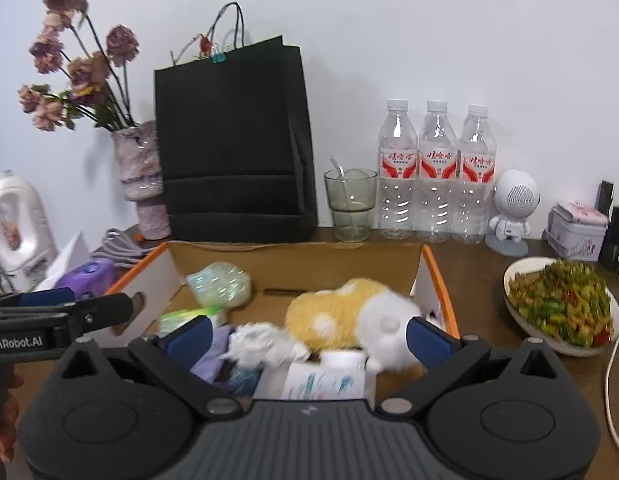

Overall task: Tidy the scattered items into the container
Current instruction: 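Move both grippers out of the box to the yellow block and clear packet, then grasp the small yellow block with the left gripper while the right grasps the clear packet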

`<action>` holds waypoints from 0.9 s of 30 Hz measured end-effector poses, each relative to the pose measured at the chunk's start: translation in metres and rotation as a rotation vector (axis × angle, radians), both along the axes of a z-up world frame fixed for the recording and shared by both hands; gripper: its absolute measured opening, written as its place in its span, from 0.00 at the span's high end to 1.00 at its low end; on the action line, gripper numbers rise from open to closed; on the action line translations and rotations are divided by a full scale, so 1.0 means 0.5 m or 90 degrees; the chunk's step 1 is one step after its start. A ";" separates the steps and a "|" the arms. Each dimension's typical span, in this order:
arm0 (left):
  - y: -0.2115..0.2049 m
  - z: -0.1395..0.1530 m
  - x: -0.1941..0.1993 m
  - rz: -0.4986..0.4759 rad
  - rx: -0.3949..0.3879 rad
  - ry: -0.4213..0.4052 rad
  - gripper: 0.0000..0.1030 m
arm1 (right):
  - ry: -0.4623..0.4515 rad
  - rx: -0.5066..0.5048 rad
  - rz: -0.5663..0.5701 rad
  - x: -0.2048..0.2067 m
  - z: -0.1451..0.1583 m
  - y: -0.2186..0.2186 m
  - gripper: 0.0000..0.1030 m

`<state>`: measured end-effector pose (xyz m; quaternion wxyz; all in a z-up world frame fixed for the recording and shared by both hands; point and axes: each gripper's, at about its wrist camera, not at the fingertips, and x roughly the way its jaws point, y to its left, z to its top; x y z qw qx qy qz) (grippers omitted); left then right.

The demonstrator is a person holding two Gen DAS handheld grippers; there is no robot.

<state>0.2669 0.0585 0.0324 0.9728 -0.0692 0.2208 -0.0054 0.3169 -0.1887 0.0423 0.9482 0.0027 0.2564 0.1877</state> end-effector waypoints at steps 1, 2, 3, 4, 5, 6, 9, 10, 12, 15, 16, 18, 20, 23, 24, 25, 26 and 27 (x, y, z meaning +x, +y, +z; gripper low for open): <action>0.005 0.000 -0.015 0.000 0.003 0.000 0.00 | -0.001 -0.007 0.006 -0.019 0.000 0.002 0.00; 0.012 -0.002 -0.032 0.002 0.005 0.000 0.00 | -0.007 -0.018 0.013 -0.039 -0.002 0.004 0.00; 0.018 -0.005 -0.048 0.005 0.005 0.000 0.00 | -0.014 -0.027 0.022 -0.062 -0.006 0.006 0.00; 0.027 -0.011 -0.064 0.008 0.003 0.004 0.00 | -0.019 -0.034 0.032 -0.088 -0.012 0.008 0.00; 0.035 -0.017 -0.080 0.011 0.001 0.012 0.00 | -0.021 -0.034 0.042 -0.112 -0.019 0.009 0.00; 0.042 -0.024 -0.094 0.012 -0.002 0.019 0.00 | -0.019 -0.029 0.050 -0.132 -0.028 0.010 0.00; 0.058 -0.043 -0.139 0.023 0.006 0.037 0.00 | 0.010 -0.020 0.082 -0.172 -0.056 0.028 0.00; 0.062 -0.048 -0.156 0.028 0.011 0.041 0.00 | 0.023 -0.022 0.093 -0.182 -0.068 0.040 0.00; 0.069 -0.064 -0.186 0.031 0.013 0.051 0.00 | 0.038 -0.039 0.112 -0.195 -0.089 0.071 0.05; 0.083 -0.083 -0.214 0.041 0.005 0.072 0.00 | 0.059 -0.071 0.131 -0.197 -0.118 0.120 0.20; 0.086 -0.087 -0.220 0.047 0.004 0.079 0.00 | 0.069 -0.073 0.136 -0.194 -0.125 0.131 0.29; 0.090 -0.093 -0.230 0.055 0.001 0.088 0.00 | 0.084 -0.077 0.142 -0.188 -0.136 0.150 0.44; 0.089 -0.097 -0.235 0.056 -0.001 0.093 0.00 | 0.080 -0.092 0.133 -0.188 -0.146 0.159 0.62; 0.070 -0.099 -0.225 0.053 0.002 0.101 0.00 | 0.082 -0.087 0.135 -0.190 -0.147 0.148 0.82; 0.060 -0.100 -0.219 0.052 0.005 0.102 0.00 | 0.081 -0.085 0.133 -0.191 -0.147 0.139 0.81; 0.048 -0.102 -0.211 0.051 0.007 0.105 0.00 | 0.080 -0.083 0.131 -0.191 -0.148 0.129 0.82; 0.035 -0.104 -0.201 0.048 0.008 0.108 0.00 | 0.077 -0.082 0.129 -0.191 -0.149 0.118 0.82; 0.022 -0.107 -0.191 0.044 0.008 0.109 0.00 | 0.072 -0.086 0.124 -0.192 -0.149 0.106 0.83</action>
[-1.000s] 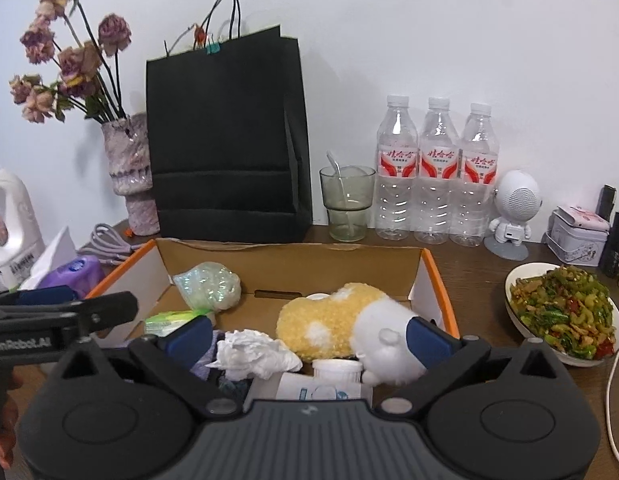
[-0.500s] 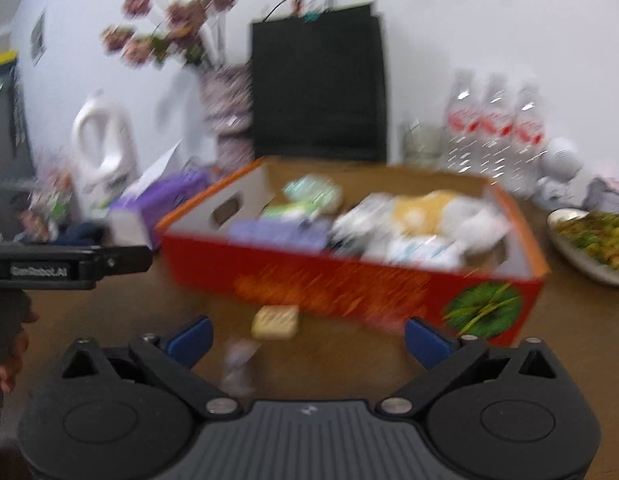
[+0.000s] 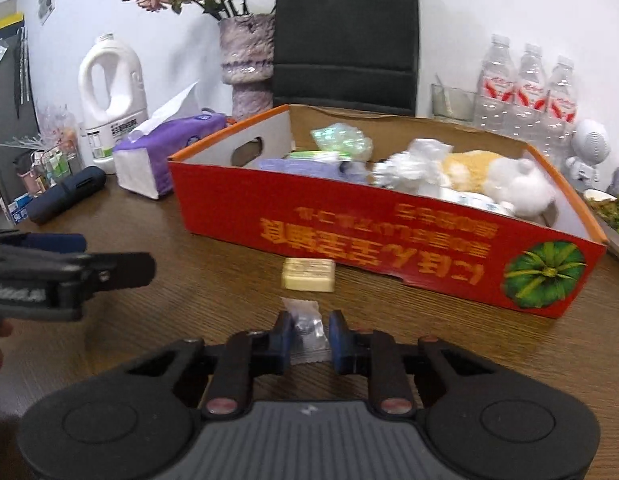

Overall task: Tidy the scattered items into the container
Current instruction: 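Grasp the small yellow block with the left gripper while the right grasps the clear packet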

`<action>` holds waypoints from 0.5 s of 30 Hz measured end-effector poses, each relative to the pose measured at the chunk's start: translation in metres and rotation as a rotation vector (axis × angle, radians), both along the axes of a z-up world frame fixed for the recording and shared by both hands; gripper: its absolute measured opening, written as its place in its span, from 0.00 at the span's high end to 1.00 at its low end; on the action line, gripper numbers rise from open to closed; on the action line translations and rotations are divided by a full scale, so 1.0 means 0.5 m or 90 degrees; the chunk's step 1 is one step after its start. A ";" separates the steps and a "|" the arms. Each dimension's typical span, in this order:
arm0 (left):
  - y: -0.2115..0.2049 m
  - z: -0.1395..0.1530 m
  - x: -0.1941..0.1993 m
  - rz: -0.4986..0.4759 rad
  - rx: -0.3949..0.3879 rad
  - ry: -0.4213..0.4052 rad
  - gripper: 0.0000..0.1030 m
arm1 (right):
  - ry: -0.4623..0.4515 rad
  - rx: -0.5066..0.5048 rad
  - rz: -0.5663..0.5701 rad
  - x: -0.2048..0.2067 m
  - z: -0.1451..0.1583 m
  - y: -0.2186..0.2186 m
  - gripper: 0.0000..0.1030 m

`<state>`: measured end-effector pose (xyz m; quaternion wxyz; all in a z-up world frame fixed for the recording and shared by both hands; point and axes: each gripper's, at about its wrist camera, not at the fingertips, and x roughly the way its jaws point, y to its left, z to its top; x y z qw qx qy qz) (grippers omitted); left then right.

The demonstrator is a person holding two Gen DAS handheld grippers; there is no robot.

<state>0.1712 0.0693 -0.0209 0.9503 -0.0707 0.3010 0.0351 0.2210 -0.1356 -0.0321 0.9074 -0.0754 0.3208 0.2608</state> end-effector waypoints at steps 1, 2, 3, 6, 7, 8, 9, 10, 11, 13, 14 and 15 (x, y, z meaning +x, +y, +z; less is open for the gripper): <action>-0.016 -0.003 0.012 -0.006 0.001 0.003 0.00 | -0.005 -0.003 -0.007 0.002 0.000 -0.016 0.83; -0.033 -0.006 0.023 -0.012 0.003 0.006 0.00 | -0.006 -0.001 -0.013 0.006 0.001 -0.030 0.83; -0.053 -0.010 0.037 -0.021 0.008 0.011 0.00 | -0.007 0.002 -0.022 0.010 0.002 -0.047 0.83; -0.113 -0.025 0.078 -0.033 0.030 0.023 0.00 | -0.021 0.009 -0.056 0.024 0.009 -0.103 0.83; -0.130 -0.029 0.091 -0.031 0.036 0.024 0.00 | -0.024 0.012 -0.067 0.030 0.010 -0.122 0.83; -0.145 -0.032 0.103 -0.025 0.039 0.024 0.00 | -0.023 0.016 -0.076 0.035 0.011 -0.138 0.83; -0.160 -0.035 0.115 -0.017 0.044 0.025 0.00 | -0.022 0.022 -0.083 0.041 0.011 -0.152 0.83; -0.174 -0.039 0.125 -0.009 0.050 0.028 0.00 | -0.020 0.028 -0.090 0.046 0.011 -0.167 0.83; -0.186 -0.042 0.134 -0.001 0.058 0.030 0.00 | -0.019 0.033 -0.094 0.050 0.012 -0.177 0.83; -0.204 -0.048 0.146 0.015 0.072 0.034 0.12 | -0.021 0.042 -0.100 0.055 0.015 -0.192 0.83; -0.208 -0.051 0.149 0.019 0.075 0.038 0.18 | -0.022 0.045 -0.101 0.055 0.016 -0.196 0.83; -0.212 -0.054 0.151 0.022 0.078 0.041 0.28 | -0.024 0.047 -0.101 0.054 0.017 -0.199 0.83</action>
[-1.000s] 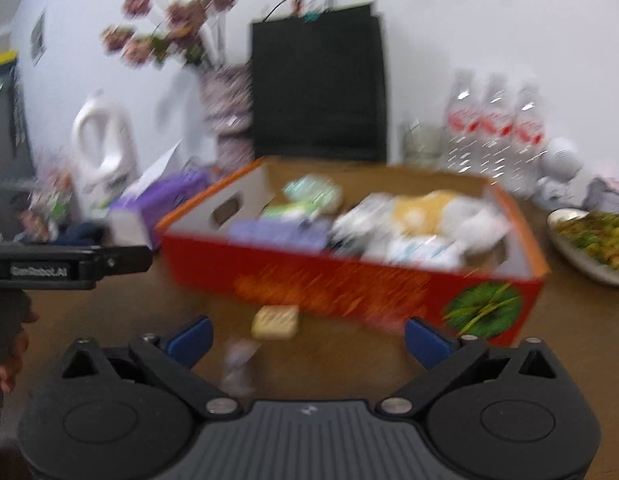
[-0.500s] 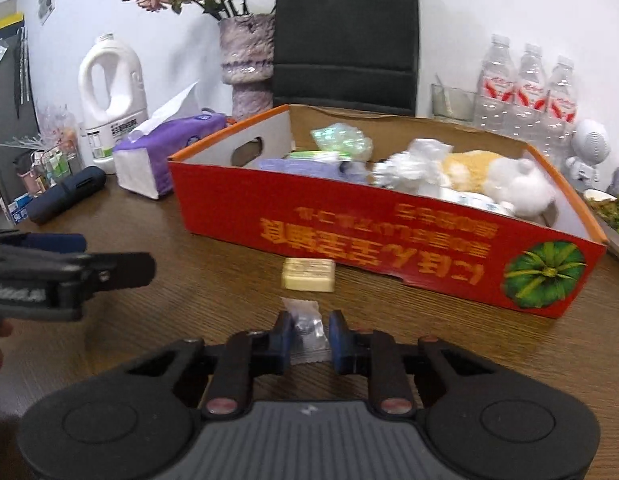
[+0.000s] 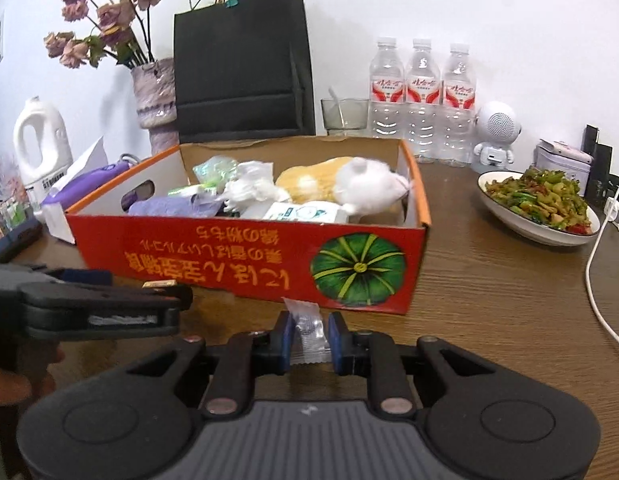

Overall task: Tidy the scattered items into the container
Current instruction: 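Grasp the small yellow block with the left gripper while the right grasps the clear packet, then lift and carry the yellow block and clear packet over the box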

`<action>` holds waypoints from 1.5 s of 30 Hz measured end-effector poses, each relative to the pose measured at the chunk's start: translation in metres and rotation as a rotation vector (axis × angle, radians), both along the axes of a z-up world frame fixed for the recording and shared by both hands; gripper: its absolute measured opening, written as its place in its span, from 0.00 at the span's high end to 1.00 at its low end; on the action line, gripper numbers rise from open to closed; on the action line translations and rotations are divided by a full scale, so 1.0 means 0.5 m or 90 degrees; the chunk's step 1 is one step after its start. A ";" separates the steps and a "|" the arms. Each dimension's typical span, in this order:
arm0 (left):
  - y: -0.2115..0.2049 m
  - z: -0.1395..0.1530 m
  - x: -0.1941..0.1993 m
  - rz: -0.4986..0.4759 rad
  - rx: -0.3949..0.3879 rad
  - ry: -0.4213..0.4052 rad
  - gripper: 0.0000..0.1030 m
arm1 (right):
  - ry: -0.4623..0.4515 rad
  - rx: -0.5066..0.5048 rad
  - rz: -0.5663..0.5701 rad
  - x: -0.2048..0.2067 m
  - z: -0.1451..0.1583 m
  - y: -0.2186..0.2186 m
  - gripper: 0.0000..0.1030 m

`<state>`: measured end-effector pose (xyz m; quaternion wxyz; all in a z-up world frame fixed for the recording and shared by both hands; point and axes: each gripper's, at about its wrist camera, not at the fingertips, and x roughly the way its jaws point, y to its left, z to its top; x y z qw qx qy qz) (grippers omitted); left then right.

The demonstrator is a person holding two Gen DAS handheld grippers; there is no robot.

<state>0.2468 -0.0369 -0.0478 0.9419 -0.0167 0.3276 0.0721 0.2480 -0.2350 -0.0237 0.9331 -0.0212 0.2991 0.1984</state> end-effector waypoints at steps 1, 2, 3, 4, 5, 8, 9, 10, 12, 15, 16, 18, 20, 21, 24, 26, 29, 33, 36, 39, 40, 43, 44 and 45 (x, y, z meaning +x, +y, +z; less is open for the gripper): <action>-0.003 0.000 -0.001 -0.001 0.000 -0.004 0.35 | -0.002 0.003 -0.001 -0.003 0.002 -0.001 0.83; -0.004 0.000 -0.003 0.001 0.000 -0.007 0.40 | -0.005 0.007 -0.001 -0.007 0.005 -0.002 0.83; -0.004 0.001 -0.005 0.000 0.000 -0.011 0.53 | -0.008 0.011 0.001 -0.011 0.008 -0.003 0.83; -0.005 0.002 -0.007 -0.003 0.000 -0.013 0.62 | -0.011 0.014 0.004 -0.015 0.011 -0.001 0.83; -0.006 0.003 -0.009 -0.005 0.002 -0.014 0.66 | -0.013 0.016 0.007 -0.017 0.013 -0.001 0.82; -0.006 0.004 -0.015 -0.010 -0.002 -0.016 0.68 | -0.015 0.019 0.009 -0.020 0.014 0.002 0.82; -0.005 0.004 -0.015 -0.013 -0.004 -0.017 0.68 | -0.015 0.020 0.008 -0.021 0.013 0.001 0.82; -0.005 0.005 -0.016 -0.015 -0.005 -0.016 0.68 | -0.014 0.022 0.006 -0.022 0.013 0.001 0.82; -0.002 0.007 -0.022 -0.019 -0.011 -0.016 0.69 | -0.014 0.025 0.003 -0.022 0.013 -0.002 0.82; 0.002 0.008 -0.034 -0.027 -0.015 -0.015 0.69 | -0.015 0.028 0.000 -0.023 0.012 -0.004 0.82; 0.004 0.009 -0.040 -0.028 -0.017 -0.016 0.69 | -0.016 0.028 0.000 -0.024 0.011 -0.004 0.82; 0.010 0.013 -0.052 -0.032 -0.021 -0.021 0.69 | -0.017 0.028 0.000 -0.025 0.011 -0.003 0.82; 0.016 0.020 -0.067 -0.037 -0.021 -0.032 0.69 | -0.021 0.029 0.002 -0.028 0.010 -0.002 0.82; 0.019 0.025 -0.077 -0.041 -0.021 -0.040 0.69 | -0.024 0.030 0.003 -0.032 0.012 0.000 0.82; 0.024 0.045 -0.111 -0.055 -0.018 -0.073 0.69 | -0.033 0.055 0.007 -0.045 0.020 -0.001 0.82; 0.023 0.062 -0.128 -0.075 -0.011 -0.092 0.69 | -0.050 0.074 0.004 -0.059 0.034 -0.001 0.82; 0.023 0.092 -0.140 -0.097 -0.008 -0.121 0.69 | -0.082 0.100 0.000 -0.077 0.063 0.001 0.82; 0.029 0.126 -0.140 -0.102 -0.016 -0.154 0.69 | -0.098 0.122 0.002 -0.073 0.099 0.013 0.82; 0.040 0.140 -0.129 -0.104 -0.022 -0.165 0.69 | -0.110 0.119 0.006 -0.065 0.118 0.026 0.82; 0.051 0.148 -0.114 -0.103 -0.031 -0.172 0.69 | -0.118 0.115 0.010 -0.049 0.131 0.041 0.82; 0.054 0.151 -0.107 -0.102 -0.034 -0.176 0.69 | -0.120 0.113 0.010 -0.039 0.135 0.046 0.82; 0.065 0.160 -0.082 -0.098 -0.048 -0.188 0.69 | -0.122 0.112 0.013 -0.007 0.147 0.059 0.82; 0.068 0.166 -0.071 -0.096 -0.052 -0.194 0.69 | -0.123 0.111 0.014 0.006 0.152 0.065 0.82; 0.071 0.171 -0.057 -0.093 -0.056 -0.202 0.69 | -0.124 0.110 0.015 0.017 0.156 0.069 0.82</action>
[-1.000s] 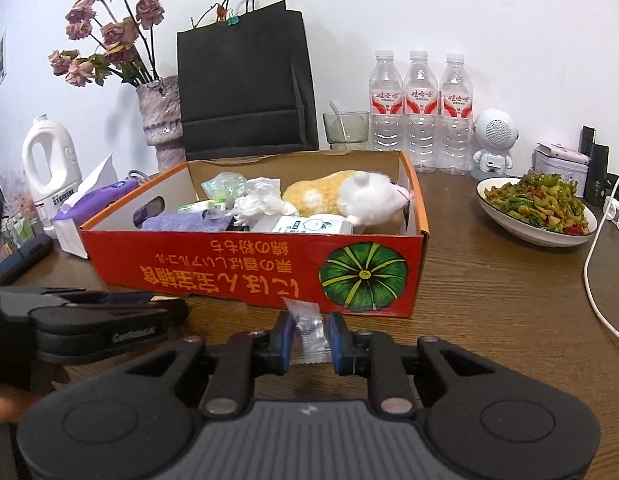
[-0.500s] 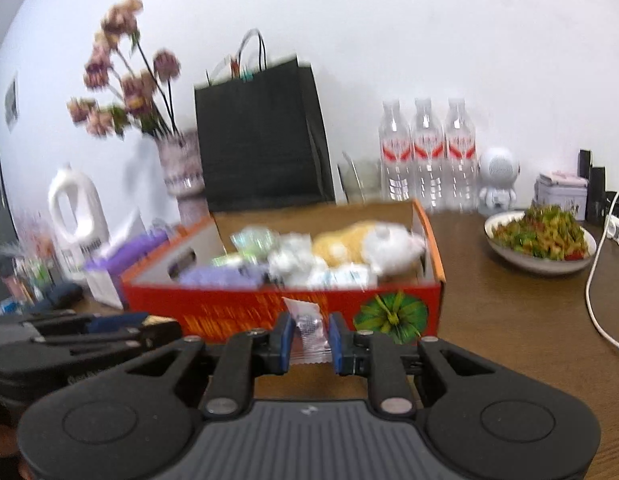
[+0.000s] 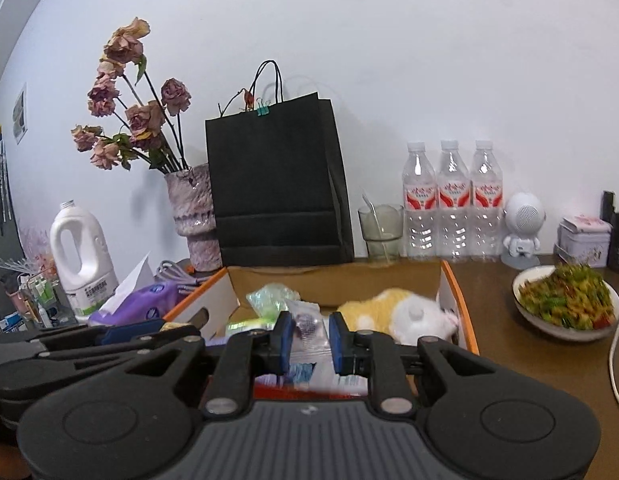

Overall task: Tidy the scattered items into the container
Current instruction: 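Lift and carry the yellow block and clear packet over the box, then open both grippers to drop the yellow block and clear packet into the box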

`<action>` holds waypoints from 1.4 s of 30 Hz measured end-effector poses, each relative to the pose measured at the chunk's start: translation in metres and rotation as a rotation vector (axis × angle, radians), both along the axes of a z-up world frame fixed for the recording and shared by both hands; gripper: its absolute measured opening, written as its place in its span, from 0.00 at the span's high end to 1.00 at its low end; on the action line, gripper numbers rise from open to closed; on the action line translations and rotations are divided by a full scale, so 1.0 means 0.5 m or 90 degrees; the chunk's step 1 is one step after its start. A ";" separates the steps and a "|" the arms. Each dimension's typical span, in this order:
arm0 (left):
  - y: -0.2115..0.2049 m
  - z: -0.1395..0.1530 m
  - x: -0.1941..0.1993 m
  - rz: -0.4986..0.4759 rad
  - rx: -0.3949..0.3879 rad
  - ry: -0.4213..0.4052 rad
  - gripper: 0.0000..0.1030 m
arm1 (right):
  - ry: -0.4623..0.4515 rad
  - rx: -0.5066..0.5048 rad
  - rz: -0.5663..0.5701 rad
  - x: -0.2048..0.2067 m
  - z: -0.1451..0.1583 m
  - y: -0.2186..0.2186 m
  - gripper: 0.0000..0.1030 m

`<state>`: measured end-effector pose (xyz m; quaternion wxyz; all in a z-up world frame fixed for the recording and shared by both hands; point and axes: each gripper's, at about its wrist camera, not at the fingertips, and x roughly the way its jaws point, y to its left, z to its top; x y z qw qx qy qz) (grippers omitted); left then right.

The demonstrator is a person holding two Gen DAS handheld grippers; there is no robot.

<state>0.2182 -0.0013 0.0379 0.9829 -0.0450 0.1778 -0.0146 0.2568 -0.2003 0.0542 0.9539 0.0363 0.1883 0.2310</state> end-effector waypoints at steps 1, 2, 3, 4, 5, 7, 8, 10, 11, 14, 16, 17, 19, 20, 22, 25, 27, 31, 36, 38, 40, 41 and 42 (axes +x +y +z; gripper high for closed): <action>0.002 0.005 0.012 0.002 -0.003 -0.007 0.69 | -0.003 -0.003 0.000 0.015 0.005 0.006 0.82; 0.005 0.009 0.025 0.005 -0.007 -0.014 0.69 | -0.006 -0.004 0.000 0.027 0.009 0.012 0.82; 0.008 0.012 0.041 0.007 -0.011 -0.020 0.69 | -0.008 -0.004 0.000 0.041 0.013 0.016 0.82; 0.012 0.014 0.057 0.009 -0.017 -0.025 0.69 | -0.010 -0.005 -0.002 0.056 0.016 0.021 0.82; 0.016 0.015 0.073 0.012 -0.024 -0.030 0.69 | -0.012 -0.005 -0.004 0.069 0.017 0.026 0.82; 0.025 0.012 0.101 0.019 -0.036 -0.035 0.69 | -0.010 -0.004 -0.007 0.099 0.013 0.038 0.82; 0.029 0.009 0.117 0.019 -0.037 -0.030 0.69 | -0.005 -0.006 -0.004 0.111 0.009 0.043 0.82; 0.038 0.002 0.136 0.020 -0.037 -0.021 0.69 | 0.006 -0.015 0.003 0.133 -0.002 0.056 0.82; 0.042 -0.003 0.144 0.023 -0.033 -0.016 0.69 | 0.011 -0.023 0.004 0.143 -0.009 0.063 0.82; 0.053 -0.017 0.165 0.026 -0.026 0.006 0.68 | 0.026 -0.042 0.006 0.165 -0.026 0.074 0.82; 0.053 -0.024 0.172 0.026 -0.018 0.018 0.63 | 0.034 -0.053 0.001 0.176 -0.036 0.078 0.80; 0.052 -0.027 0.174 0.024 -0.012 0.023 0.55 | 0.037 -0.060 -0.005 0.180 -0.040 0.079 0.73; 0.049 -0.030 0.176 0.045 -0.001 0.032 0.21 | 0.050 -0.070 -0.019 0.186 -0.046 0.077 0.50; 0.050 -0.031 0.178 0.069 0.009 0.038 0.16 | 0.053 -0.079 -0.036 0.189 -0.046 0.074 0.38; 0.057 -0.028 0.178 0.107 0.021 0.040 0.00 | 0.059 -0.086 -0.063 0.192 -0.043 0.063 0.19; 0.067 -0.021 0.173 0.101 0.015 0.039 0.00 | 0.077 -0.066 -0.047 0.196 -0.035 0.046 0.00; 0.065 -0.019 0.171 0.103 0.014 0.044 0.00 | 0.085 -0.065 -0.038 0.196 -0.031 0.045 0.00; 0.056 -0.022 0.174 0.107 0.029 0.061 0.00 | 0.079 -0.084 -0.035 0.186 -0.025 0.055 0.00; 0.058 -0.018 0.171 0.107 0.028 0.059 0.00 | 0.079 -0.088 -0.036 0.182 -0.021 0.058 0.00; 0.056 -0.015 0.166 0.109 0.033 0.055 0.00 | 0.079 -0.091 -0.037 0.177 -0.018 0.060 0.00; 0.055 -0.011 0.162 0.110 0.035 0.054 0.00 | 0.078 -0.092 -0.038 0.171 -0.014 0.059 0.00; 0.053 -0.009 0.159 0.111 0.035 0.052 0.00 | 0.078 -0.092 -0.039 0.168 -0.012 0.058 0.00; 0.051 -0.006 0.156 0.114 0.036 0.050 0.00 | 0.077 -0.092 -0.042 0.165 -0.009 0.057 0.00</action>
